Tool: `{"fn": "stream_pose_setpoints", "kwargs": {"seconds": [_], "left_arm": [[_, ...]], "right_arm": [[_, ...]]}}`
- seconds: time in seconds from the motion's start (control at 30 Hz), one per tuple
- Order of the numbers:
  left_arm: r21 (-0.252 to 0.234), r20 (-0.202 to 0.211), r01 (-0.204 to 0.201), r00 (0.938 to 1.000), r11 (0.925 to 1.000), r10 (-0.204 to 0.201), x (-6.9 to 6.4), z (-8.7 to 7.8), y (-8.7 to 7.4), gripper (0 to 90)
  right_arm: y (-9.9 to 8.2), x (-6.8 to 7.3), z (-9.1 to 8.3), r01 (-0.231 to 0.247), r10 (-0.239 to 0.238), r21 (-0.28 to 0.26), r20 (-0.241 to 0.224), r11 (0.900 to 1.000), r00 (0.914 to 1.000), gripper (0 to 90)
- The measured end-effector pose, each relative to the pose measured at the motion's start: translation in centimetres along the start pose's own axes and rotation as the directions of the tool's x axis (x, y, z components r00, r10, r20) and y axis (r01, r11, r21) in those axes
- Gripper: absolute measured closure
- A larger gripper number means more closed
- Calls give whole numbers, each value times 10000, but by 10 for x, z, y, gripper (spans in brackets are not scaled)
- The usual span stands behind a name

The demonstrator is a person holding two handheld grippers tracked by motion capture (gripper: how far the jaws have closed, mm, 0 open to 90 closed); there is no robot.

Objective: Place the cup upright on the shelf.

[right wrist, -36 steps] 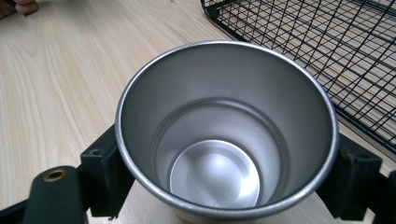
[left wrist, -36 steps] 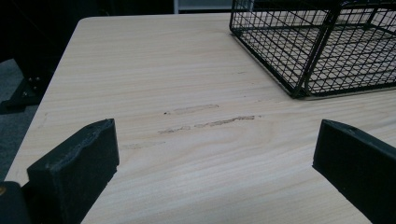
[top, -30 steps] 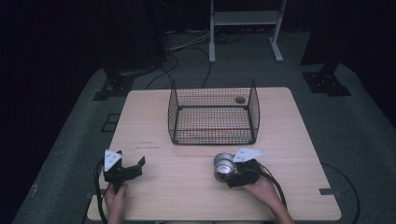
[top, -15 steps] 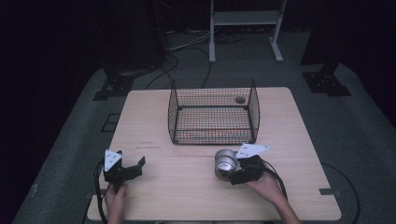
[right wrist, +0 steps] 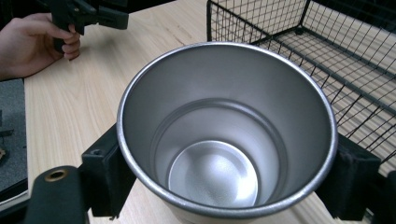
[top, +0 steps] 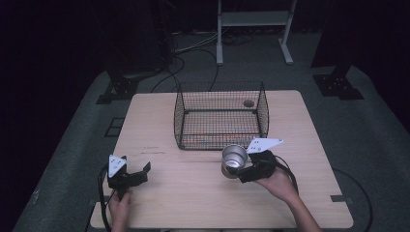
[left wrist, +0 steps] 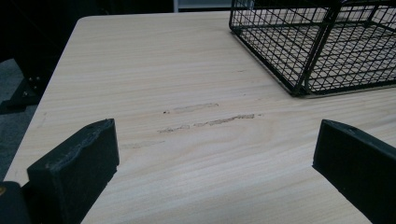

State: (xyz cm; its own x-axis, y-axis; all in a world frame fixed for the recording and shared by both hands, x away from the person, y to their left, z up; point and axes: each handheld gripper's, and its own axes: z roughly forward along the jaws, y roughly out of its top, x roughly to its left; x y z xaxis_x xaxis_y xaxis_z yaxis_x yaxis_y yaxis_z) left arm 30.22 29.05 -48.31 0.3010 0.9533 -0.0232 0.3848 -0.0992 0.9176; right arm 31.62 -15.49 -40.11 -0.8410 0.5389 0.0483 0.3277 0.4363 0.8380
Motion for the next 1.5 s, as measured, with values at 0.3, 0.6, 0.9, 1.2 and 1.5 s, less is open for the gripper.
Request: {"fn": "stream_pose_setpoints", "kwargs": {"seconds": [0.3, 0.6, 0.9, 1.2, 1.5], "left_arm": [[17, 2, -7, 10000, 10000, 7, 0, 0, 0, 0], [21, 4, -14, 10000, 10000, 14, 0, 0, 0, 0], [61, -1, -17, 10000, 10000, 17, 0, 0, 0, 0], [30, 1, -51, 10000, 10000, 51, 0, 0, 0, 0], [-24, -13, -39, 10000, 10000, 39, -1, 1, 0, 0]], "right_arm": [[20, -2, -4, 284, -284, -5, -53, 9996, 9996, 179], [43, -9, -8, 368, -371, -222, -99, 9991, 9993, 179], [65, -12, -2, 490, -493, -166, -206, 9987, 9986, 180], [83, -18, 3, 636, -640, -141, -245, 9979, 9977, 180], [101, -27, 10, 697, -698, -58, -230, 9976, 9973, 179]]}}
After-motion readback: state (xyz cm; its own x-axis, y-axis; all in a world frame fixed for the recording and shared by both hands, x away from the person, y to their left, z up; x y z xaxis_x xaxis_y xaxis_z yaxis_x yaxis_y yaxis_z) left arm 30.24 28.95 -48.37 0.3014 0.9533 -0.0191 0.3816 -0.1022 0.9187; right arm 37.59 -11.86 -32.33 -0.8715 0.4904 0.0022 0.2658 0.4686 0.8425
